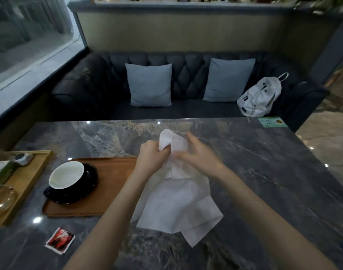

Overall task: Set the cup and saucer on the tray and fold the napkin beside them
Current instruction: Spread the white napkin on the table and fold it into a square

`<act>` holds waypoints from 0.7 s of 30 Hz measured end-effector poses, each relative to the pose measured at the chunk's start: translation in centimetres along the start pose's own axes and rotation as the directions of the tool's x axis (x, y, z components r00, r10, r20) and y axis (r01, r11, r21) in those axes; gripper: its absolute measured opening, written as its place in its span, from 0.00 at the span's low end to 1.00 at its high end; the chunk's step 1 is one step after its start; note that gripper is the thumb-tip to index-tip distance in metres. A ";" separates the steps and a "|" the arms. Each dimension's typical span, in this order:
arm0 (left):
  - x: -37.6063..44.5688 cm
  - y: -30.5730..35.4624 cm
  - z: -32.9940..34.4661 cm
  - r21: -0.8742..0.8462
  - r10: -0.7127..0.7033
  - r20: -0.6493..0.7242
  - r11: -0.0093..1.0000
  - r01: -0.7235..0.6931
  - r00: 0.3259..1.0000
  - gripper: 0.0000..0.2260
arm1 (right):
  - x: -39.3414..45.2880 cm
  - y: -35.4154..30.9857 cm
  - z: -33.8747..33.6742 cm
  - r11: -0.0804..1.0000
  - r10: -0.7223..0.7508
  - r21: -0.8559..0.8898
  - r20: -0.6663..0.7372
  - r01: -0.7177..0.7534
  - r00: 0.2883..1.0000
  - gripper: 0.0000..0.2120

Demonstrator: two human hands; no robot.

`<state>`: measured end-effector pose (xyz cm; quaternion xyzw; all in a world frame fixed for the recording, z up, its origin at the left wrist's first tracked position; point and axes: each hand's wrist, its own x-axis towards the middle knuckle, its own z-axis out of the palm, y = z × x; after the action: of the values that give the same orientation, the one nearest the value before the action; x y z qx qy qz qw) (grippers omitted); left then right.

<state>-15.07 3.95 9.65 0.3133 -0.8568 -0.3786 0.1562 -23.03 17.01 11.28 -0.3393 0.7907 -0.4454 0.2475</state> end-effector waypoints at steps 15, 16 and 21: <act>-1.5 0.5 -3.3 -0.469 0.131 0.089 0.880 -0.075 0.987 0.02 | 0.6 -0.9 -1.4 0.989 0.002 0.149 0.024 -0.005 1.000 0.11; -1.8 0.2 -3.5 -0.494 0.131 0.141 0.868 -0.045 0.981 0.05 | 0.6 -1.2 -1.9 0.978 0.027 0.206 0.025 -0.032 0.999 0.12; -3.1 -0.9 -4.3 -0.556 0.106 0.467 0.808 0.198 0.878 0.09 | 0.4 -1.4 -3.8 0.865 0.153 0.444 0.211 -0.234 0.965 0.08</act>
<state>-10.19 3.14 11.79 0.1677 -0.7004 -0.6934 0.0205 -25.52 18.21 14.34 -0.2252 0.6672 -0.5643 0.4310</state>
